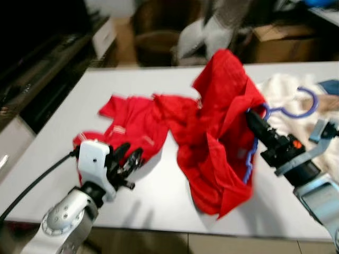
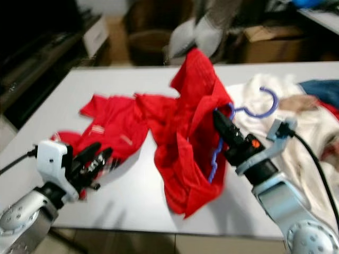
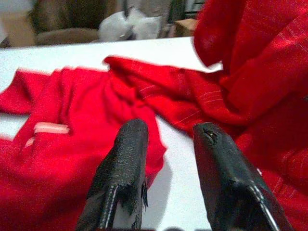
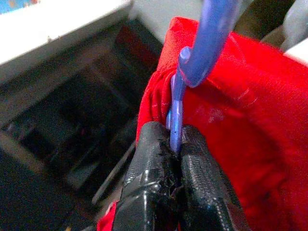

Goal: Hang hanger

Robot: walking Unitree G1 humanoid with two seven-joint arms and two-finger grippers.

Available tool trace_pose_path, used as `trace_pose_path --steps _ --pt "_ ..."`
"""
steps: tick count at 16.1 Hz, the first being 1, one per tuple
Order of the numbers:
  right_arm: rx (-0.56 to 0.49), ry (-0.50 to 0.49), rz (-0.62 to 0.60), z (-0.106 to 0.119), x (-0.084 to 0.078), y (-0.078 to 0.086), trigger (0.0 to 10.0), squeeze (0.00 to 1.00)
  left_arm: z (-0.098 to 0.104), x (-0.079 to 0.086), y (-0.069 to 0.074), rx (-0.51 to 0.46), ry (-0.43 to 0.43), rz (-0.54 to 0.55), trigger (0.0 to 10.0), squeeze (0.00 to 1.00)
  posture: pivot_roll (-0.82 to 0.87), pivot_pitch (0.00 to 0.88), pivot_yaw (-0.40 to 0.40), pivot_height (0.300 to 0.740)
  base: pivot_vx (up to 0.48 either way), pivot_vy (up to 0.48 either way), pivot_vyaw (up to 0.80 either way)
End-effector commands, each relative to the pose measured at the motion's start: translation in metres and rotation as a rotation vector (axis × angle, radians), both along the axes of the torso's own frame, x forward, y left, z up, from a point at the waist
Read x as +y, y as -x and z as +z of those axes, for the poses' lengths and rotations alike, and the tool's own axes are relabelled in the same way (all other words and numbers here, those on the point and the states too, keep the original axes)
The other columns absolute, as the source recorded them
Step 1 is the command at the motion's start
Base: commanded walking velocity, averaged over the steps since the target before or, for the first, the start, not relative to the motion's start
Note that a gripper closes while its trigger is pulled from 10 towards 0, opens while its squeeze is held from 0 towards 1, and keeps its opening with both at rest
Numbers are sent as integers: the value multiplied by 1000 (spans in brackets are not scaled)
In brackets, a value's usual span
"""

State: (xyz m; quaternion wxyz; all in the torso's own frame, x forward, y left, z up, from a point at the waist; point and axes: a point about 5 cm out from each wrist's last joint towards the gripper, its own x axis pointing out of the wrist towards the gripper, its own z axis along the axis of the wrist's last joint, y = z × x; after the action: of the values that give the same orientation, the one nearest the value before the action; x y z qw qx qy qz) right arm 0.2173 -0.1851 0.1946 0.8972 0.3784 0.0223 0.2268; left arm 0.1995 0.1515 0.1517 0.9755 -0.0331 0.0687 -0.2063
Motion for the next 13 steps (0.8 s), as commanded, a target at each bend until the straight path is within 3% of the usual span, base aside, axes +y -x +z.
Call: trace_pose_path --steps 1,10,13 --pt "-44 -10 55 8 9 1 10000 0 -1 2 1 2 -16 14 10000 0 -99 16 86 740 0 -412 763" --pt "-60 -3 123 9 7 1 10000 0 -4 1 5 -1 29 58 10000 0 -103 44 42 740 0 -410 765" --pt "-88 -36 156 12 5 8 10000 0 -2 5 7 23 105 85 10000 0 -81 65 42 740 0 0 763"
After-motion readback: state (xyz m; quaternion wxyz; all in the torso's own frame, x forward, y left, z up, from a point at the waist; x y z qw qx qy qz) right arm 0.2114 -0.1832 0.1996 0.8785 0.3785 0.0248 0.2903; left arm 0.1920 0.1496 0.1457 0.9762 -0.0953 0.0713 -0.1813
